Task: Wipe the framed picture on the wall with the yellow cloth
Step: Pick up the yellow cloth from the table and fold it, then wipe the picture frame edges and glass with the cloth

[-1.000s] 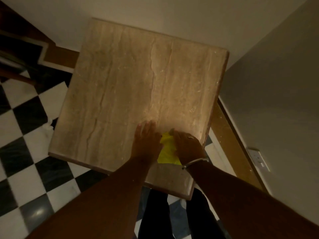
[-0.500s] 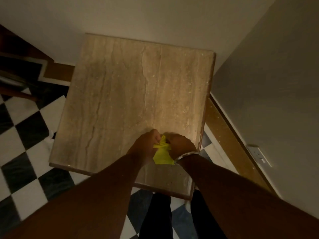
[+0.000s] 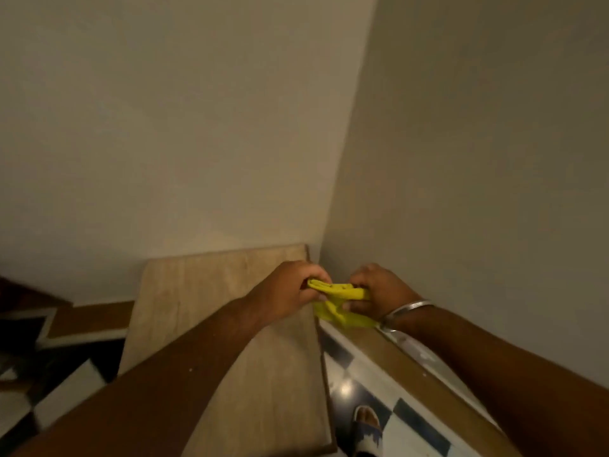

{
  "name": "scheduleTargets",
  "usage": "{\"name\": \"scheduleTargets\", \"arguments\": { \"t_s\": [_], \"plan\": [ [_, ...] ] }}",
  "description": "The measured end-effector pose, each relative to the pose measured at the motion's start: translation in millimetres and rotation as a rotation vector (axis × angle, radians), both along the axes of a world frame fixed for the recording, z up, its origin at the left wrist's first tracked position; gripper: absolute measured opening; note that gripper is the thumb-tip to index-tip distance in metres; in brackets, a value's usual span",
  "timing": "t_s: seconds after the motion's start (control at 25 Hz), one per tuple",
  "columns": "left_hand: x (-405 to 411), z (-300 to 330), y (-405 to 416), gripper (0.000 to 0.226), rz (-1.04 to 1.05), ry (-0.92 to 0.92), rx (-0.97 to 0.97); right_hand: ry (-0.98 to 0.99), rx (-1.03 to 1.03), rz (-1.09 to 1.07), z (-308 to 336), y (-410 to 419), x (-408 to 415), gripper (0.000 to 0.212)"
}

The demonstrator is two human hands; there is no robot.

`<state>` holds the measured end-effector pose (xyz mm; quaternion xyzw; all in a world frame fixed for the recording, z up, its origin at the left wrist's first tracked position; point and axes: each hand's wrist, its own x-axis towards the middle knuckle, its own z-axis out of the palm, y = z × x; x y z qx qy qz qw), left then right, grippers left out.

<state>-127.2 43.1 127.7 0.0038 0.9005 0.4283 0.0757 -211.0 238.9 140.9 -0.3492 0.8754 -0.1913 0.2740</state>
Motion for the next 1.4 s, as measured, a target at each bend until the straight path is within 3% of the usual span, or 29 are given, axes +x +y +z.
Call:
{"name": "scheduleTargets", "arguments": {
  "t_s": [0.2,0.36,0.44,0.52,0.6,0.84,0.96,1.08,1.24,1.4],
  "plan": [
    [-111,201,84,0.022,-0.229,0.371,0.042,0.385,-0.156,-0.356,206,112,-35,0.018],
    [-151,380,190,0.026,-0.468,0.705,-0.012,0.727,-0.249,-0.502,371,221,-24,0.015],
    [-158,440,224,0.025,-0.514,0.81,-0.03,0.789,-0.259,-0.501,428,253,-17,0.01],
    [-155,505,273,0.022,-0.571,0.895,-0.026,0.822,-0.249,-0.511,487,299,-2,0.021],
    [-154,558,317,0.019,-0.599,0.896,0.065,0.843,-0.249,-0.526,535,345,7,0.011],
    [-149,639,429,0.02,-0.651,0.989,0.259,1.031,-0.401,-0.58,612,445,33,0.03],
    [-150,676,463,0.016,-0.633,1.115,0.33,1.109,-0.483,-0.534,652,472,41,0.04],
    [-148,725,484,0.013,-0.661,1.351,0.391,1.333,-0.505,-0.456,702,487,50,0.035],
    [-145,787,511,0.013,-0.58,1.627,0.366,1.919,-0.25,-0.451,755,499,59,0.031],
    [-168,796,528,0.019,-0.247,1.898,0.08,2.176,0.043,-0.512,788,519,55,0.031]
  ]
}}
